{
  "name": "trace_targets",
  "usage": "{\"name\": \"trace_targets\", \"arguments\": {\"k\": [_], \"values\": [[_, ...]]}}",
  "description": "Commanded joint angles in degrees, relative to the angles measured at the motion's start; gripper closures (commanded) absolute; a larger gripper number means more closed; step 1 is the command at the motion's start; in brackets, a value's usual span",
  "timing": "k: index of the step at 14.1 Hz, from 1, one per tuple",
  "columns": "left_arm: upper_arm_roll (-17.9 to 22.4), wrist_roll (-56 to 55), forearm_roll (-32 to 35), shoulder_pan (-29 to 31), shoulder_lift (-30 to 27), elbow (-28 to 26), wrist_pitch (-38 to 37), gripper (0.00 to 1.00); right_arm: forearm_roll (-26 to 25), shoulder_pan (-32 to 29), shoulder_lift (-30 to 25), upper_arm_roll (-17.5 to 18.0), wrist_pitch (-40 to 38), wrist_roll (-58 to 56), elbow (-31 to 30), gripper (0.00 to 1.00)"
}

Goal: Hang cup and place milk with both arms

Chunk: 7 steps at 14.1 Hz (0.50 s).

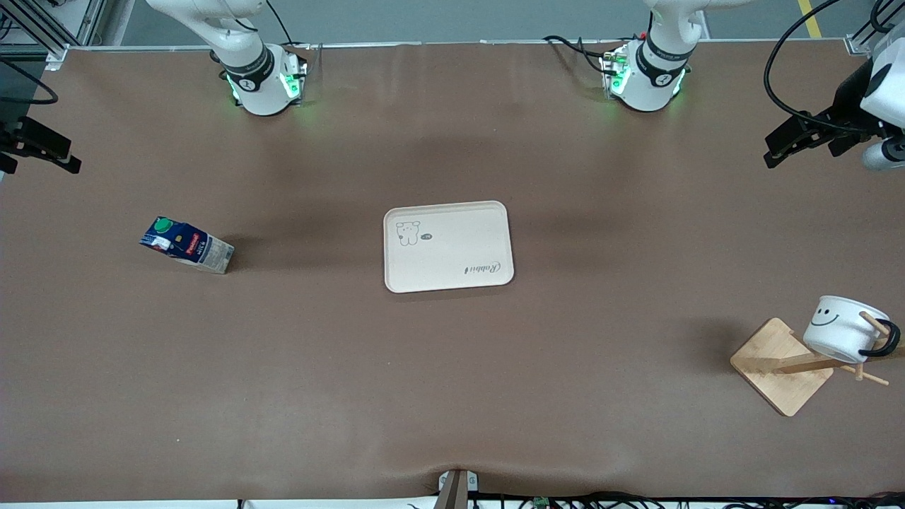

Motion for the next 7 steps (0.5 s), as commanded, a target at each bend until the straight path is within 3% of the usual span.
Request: {"name": "trace_targets", "arguments": {"k": [1,7], "values": [[-0.31,-0.9,1.03,-0.02,0.38,0.95,0.13,0.0,-0.11,-0.68,0.78,0.17,-0.46,-0.26,1.84,0.0],[-0.22,-0.64,0.94,0.07,0.9,2.53,-0.05,0.0,-0.29,-0.68,0.78,0.17,-0.37,-0.26,1.84,0.0]]}}
